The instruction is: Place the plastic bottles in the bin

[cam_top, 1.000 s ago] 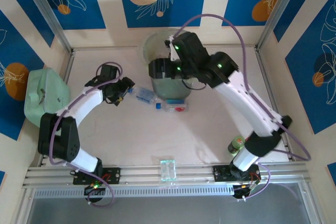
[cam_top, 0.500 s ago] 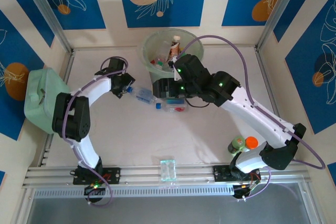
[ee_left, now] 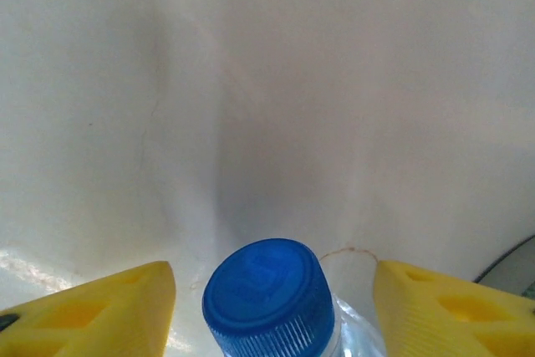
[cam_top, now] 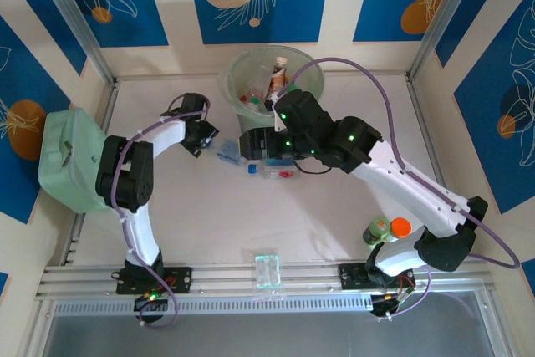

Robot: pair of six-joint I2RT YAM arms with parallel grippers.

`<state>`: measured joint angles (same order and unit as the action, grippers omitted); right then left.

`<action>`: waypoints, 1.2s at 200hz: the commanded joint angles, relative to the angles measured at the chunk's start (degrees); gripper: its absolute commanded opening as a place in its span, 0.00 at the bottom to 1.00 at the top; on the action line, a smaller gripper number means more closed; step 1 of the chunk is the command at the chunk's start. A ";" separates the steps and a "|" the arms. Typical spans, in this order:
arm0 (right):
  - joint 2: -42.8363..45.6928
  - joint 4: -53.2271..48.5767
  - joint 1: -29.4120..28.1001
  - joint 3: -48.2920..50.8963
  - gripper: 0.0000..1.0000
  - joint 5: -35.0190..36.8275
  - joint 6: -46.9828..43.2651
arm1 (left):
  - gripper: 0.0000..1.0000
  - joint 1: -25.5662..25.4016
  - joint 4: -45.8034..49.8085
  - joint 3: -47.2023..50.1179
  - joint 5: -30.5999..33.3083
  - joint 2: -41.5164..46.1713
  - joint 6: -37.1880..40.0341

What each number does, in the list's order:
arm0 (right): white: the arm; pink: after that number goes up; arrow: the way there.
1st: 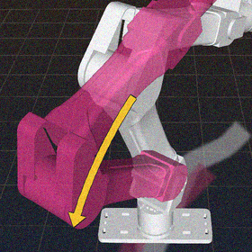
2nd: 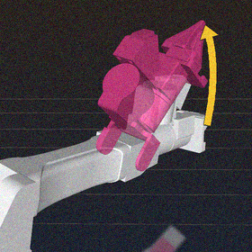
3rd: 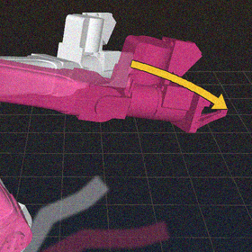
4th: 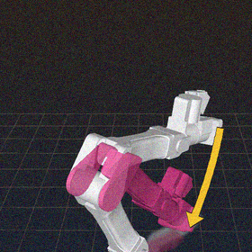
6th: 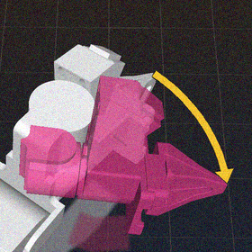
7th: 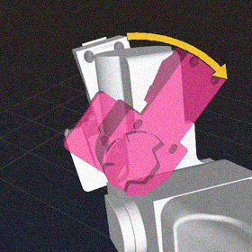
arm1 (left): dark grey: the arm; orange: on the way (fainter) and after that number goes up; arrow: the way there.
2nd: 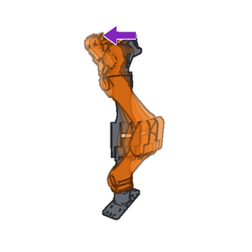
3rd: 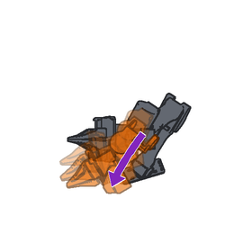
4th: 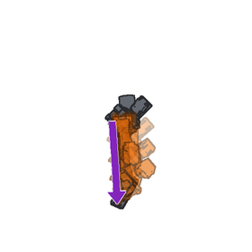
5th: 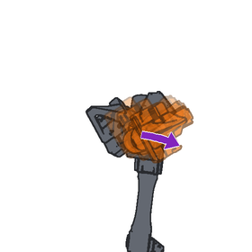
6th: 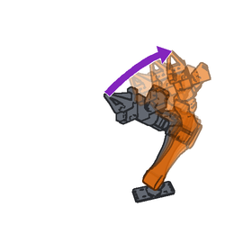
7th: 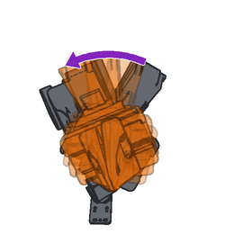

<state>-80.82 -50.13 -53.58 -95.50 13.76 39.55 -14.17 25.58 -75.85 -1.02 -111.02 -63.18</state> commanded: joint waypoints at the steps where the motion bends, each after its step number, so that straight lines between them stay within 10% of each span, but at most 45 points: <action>1: 2.12 0.29 -0.32 -0.52 0.83 1.44 0.97 | 0.60 -0.51 1.21 -0.82 -0.79 -1.30 -0.57; 69: 1.81 0.49 -0.47 -1.69 0.81 1.62 0.44 | 0.33 -0.28 0.87 1.86 -0.73 0.81 1.05; 140: 1.82 1.80 -0.68 -0.20 0.81 -3.33 -0.23 | 0.29 0.28 3.30 7.29 -1.67 14.96 11.17; 240: -8.69 -4.97 -2.72 -8.75 1.00 -5.36 -5.25 | 0.29 1.18 2.23 10.23 -29.54 45.42 24.89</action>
<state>-88.16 -52.47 -55.90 -100.57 7.51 36.23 -13.28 27.86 -65.67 -19.20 -67.90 -42.65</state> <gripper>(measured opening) 0.981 0.297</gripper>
